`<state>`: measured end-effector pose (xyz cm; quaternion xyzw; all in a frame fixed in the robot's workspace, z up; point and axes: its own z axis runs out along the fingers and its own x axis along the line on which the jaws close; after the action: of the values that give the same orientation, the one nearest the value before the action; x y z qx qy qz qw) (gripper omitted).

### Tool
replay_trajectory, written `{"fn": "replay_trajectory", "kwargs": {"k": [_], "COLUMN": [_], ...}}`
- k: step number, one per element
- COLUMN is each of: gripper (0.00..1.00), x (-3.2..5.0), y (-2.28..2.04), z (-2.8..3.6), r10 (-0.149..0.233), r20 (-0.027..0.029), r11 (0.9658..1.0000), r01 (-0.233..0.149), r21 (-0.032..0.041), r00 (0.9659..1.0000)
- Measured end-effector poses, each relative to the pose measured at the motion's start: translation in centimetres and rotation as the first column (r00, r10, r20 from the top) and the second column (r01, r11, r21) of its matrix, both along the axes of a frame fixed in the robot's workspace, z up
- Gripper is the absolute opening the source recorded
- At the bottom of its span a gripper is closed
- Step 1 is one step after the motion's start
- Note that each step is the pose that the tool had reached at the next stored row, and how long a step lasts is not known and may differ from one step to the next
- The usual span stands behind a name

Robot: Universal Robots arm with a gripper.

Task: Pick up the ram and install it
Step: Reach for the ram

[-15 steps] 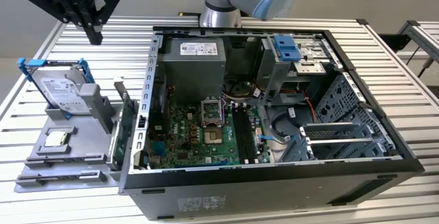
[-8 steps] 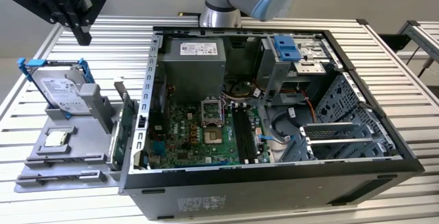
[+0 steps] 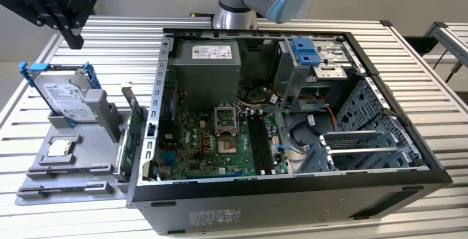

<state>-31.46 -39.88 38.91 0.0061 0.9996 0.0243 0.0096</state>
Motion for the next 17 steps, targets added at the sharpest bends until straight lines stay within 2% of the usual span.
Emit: {"fn": "replay_trajectory", "kwargs": {"k": [17], "gripper": [0.00], "x": [-4.53], "y": [0.00], "z": [-0.24], "r10": [0.024], "r20": [0.0000], "r11": [0.9997], "r01": [-0.024], "r21": [-0.0001], "r00": [0.9997]}}
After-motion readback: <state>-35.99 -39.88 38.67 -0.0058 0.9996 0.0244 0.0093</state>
